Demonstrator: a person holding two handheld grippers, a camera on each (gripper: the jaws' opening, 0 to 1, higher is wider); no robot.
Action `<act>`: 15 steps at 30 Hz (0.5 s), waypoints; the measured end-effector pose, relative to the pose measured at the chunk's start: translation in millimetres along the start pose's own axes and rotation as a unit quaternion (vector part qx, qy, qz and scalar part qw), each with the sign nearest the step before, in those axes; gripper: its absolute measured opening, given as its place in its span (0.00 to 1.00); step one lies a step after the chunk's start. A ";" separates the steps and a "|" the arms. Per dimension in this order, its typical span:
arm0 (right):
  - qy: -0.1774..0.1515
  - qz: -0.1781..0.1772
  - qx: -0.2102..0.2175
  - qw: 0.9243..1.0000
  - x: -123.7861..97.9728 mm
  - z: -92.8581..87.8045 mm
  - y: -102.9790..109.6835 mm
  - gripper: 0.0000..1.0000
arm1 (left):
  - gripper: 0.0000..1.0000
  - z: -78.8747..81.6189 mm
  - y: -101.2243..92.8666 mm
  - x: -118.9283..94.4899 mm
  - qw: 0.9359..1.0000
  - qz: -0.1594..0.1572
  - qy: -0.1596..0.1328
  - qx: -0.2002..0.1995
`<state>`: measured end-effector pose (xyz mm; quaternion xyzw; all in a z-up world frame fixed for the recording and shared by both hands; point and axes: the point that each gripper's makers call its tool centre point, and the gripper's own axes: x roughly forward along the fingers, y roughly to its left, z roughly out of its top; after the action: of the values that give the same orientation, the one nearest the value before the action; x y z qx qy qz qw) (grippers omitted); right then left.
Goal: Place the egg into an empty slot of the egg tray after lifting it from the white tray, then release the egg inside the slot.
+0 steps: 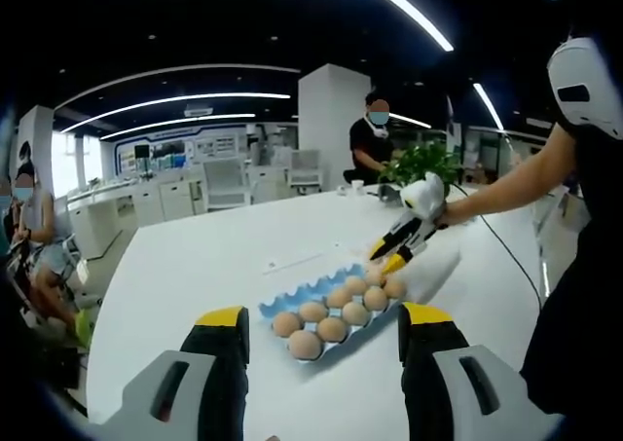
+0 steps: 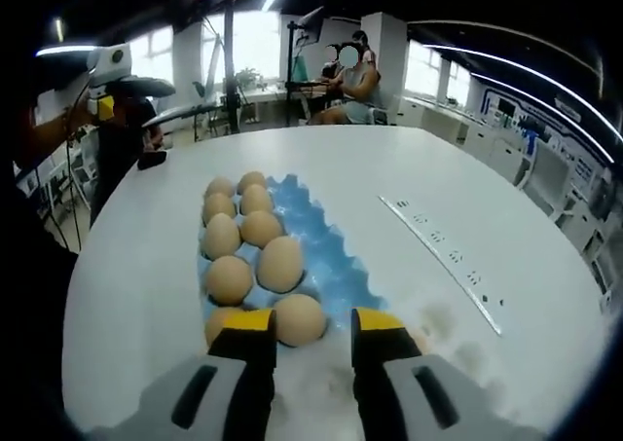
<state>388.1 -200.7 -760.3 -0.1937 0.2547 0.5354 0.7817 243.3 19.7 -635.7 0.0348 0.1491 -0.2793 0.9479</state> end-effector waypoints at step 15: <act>-0.024 -0.045 0.020 0.998 -19.0 3.6 -27.6 0.30 | 0.62 0.4 -2.3 2.6 1.000 -0.004 -0.001 -0.002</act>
<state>408.9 -222.3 -745.1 -0.1768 0.2374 0.4987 0.8147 244.2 16.5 -636.0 0.0320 0.1489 -0.2824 0.9471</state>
